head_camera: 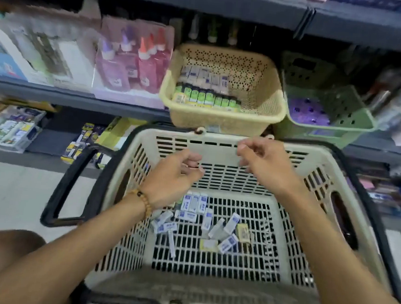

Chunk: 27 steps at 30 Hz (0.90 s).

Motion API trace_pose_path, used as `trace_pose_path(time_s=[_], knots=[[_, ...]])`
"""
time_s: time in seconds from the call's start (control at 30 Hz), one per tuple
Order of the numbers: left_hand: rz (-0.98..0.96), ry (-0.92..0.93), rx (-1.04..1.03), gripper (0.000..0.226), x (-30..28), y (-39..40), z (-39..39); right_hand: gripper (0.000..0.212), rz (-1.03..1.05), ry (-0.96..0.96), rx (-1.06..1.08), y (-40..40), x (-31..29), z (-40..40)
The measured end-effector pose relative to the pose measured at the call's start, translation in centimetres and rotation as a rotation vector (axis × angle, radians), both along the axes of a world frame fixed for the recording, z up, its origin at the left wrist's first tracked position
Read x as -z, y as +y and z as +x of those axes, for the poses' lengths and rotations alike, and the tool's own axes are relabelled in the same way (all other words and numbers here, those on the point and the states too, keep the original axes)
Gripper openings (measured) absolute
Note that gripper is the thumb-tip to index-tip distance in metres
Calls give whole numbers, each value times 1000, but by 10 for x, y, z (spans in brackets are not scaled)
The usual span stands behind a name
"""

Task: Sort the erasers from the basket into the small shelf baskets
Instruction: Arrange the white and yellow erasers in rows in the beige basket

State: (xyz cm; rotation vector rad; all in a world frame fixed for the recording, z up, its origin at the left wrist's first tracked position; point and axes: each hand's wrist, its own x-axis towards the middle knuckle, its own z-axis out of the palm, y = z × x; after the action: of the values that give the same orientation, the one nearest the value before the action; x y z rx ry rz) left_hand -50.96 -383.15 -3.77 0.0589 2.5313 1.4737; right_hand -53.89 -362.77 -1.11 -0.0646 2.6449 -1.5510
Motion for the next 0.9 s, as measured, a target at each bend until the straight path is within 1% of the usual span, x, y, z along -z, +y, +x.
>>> trace_pose_path(time_s=[0.07,0.1,0.2,0.23,0.3,0.37,0.43,0.47,0.5,0.6,0.67,0.77,0.87,0.9], knots=[[-113,-139,92,39,26,2,0,19,90,-136,-75,9,28,3],[-204,-183,132,44,39,3,-3,17,138,-183,-124,13,41,2],[-602,-205,281,62,79,2,-17,13,329,-270,-277,25,72,-7],[-703,-222,310,66,91,2,-21,13,396,-303,-328,28,81,-9],[-812,-297,329,78,116,7,-24,14,524,-369,-432,35,101,-8],[-933,-342,362,92,140,15,-19,30,598,-400,-521,40,119,-4],[-1077,-311,385,100,158,23,-10,45,601,-433,-573,43,132,2],[-1095,-284,368,101,163,27,-6,50,605,-433,-604,42,137,4],[-1073,-265,354,99,168,31,-3,51,602,-425,-645,41,141,6],[-951,-178,362,91,180,46,9,45,556,-428,-742,36,148,13],[-918,-156,330,91,183,57,8,39,562,-407,-773,39,152,17],[-918,-180,283,95,183,68,-3,31,637,-312,-726,49,157,18],[-913,-94,333,79,185,64,-3,23,750,-214,-682,56,159,19],[-901,-52,355,73,186,60,0,27,764,-201,-688,56,159,19]])
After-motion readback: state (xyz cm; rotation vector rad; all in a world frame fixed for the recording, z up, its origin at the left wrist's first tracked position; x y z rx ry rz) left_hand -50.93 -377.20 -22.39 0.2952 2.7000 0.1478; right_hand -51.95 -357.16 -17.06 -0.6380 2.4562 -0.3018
